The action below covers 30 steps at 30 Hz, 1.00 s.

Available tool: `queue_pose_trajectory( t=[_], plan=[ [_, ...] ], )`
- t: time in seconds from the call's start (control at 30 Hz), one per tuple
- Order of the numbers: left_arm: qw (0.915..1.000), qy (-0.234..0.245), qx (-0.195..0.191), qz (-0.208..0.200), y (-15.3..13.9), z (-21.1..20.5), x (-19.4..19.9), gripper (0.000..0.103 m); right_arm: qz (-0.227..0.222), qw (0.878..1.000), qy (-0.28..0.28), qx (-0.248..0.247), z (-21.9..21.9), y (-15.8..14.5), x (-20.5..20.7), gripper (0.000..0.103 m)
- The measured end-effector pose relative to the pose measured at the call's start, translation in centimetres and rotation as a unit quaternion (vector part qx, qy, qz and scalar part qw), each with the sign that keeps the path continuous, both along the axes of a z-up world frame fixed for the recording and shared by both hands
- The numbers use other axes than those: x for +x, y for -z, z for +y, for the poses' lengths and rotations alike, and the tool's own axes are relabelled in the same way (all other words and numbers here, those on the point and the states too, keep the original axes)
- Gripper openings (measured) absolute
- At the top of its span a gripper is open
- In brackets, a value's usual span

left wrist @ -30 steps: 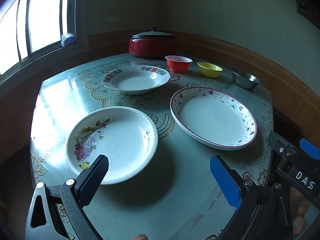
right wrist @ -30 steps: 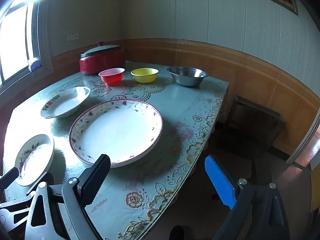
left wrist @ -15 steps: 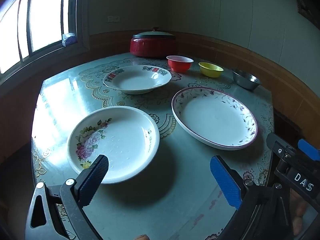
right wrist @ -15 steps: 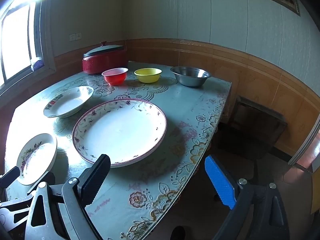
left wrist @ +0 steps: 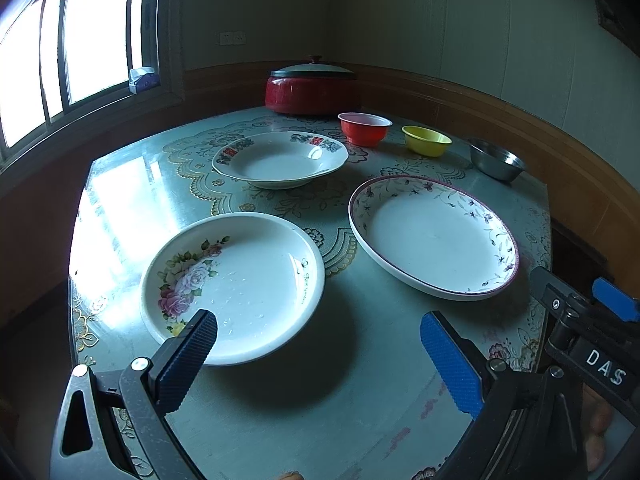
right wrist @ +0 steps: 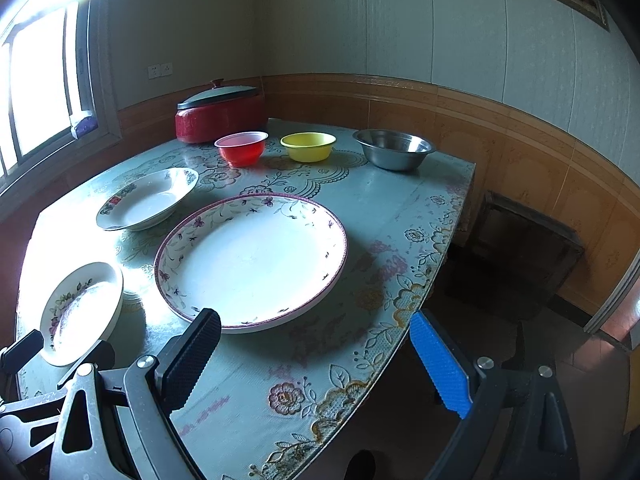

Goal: Organize plates and bowls

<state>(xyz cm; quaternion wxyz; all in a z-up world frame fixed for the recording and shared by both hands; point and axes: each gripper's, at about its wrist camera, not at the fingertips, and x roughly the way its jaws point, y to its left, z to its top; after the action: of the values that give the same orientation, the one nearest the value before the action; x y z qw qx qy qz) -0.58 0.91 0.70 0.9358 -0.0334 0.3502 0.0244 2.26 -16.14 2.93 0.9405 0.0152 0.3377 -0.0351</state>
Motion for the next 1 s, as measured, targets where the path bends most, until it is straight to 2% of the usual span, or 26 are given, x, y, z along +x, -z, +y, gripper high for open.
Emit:
queue_pose_trajectory(
  t=[1.0],
  plan=[
    [1.0, 0.003, 0.0, 0.006, 0.27, -0.25, 0.1, 0.103, 0.004, 1.0, -0.005, 0.009, -0.12, 0.12, 0.1, 0.097]
  ],
)
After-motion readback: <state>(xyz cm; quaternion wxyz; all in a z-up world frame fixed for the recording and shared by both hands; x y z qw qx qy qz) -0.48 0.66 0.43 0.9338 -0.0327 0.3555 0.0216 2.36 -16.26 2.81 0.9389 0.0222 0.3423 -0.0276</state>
